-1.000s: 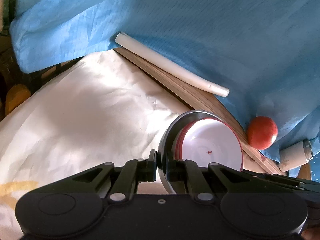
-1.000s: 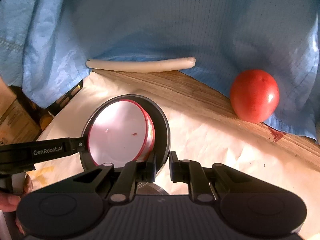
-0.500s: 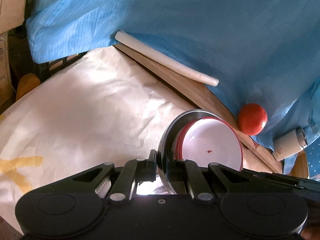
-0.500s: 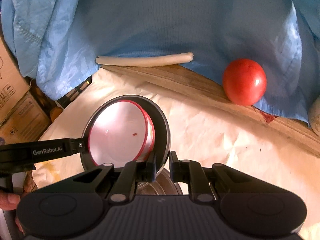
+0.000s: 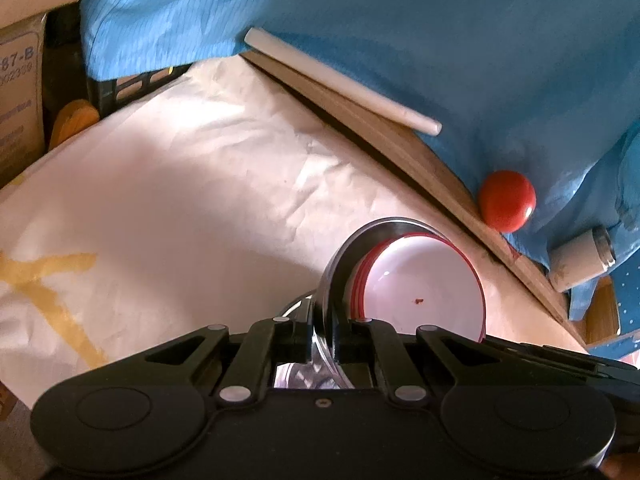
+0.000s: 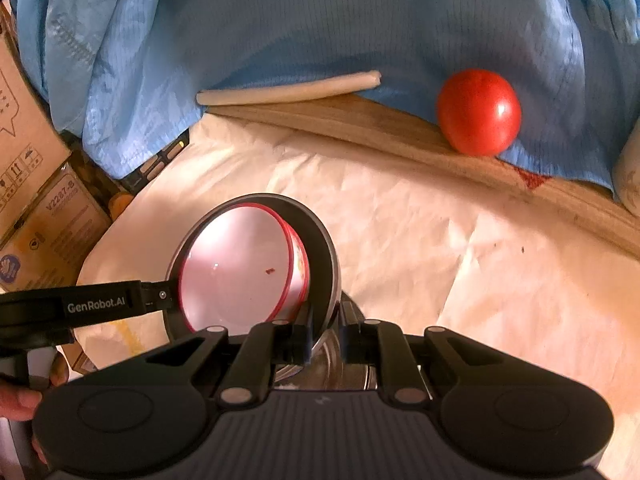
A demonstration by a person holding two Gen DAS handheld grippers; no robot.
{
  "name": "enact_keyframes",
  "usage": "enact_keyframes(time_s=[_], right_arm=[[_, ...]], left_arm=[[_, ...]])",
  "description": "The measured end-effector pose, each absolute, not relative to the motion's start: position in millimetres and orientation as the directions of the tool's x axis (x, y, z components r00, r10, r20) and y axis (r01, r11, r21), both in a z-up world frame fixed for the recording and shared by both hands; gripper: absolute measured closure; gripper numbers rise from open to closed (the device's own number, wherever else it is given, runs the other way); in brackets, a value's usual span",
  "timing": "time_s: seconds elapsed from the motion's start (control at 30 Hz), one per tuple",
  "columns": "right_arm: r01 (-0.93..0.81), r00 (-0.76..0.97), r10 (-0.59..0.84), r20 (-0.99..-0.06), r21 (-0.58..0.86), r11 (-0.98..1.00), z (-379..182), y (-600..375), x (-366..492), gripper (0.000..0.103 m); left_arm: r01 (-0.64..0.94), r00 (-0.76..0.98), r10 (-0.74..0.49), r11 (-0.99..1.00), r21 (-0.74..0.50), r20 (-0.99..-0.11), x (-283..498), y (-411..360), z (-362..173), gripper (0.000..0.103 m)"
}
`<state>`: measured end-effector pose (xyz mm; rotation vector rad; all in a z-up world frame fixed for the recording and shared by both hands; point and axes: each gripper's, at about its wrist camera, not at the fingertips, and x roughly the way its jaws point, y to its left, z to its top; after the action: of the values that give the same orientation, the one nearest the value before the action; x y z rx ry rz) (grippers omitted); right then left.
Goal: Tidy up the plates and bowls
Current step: 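Carry the stack with both grippers toward the middle of the paper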
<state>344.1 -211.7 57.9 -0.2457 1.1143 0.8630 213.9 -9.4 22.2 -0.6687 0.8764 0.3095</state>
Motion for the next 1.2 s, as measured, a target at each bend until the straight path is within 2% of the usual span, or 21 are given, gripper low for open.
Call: enact_keyframes(time_s=[1.2], right_arm=[[-0.684,0.063,0.473,-0.879,0.307,0.662,29.2,-236.6,327.6,0.088]], left_arm=[[-0.518,0.536,-0.034,0.776,-0.361,-0.843,191.2,-25.9,2.1,0.095]])
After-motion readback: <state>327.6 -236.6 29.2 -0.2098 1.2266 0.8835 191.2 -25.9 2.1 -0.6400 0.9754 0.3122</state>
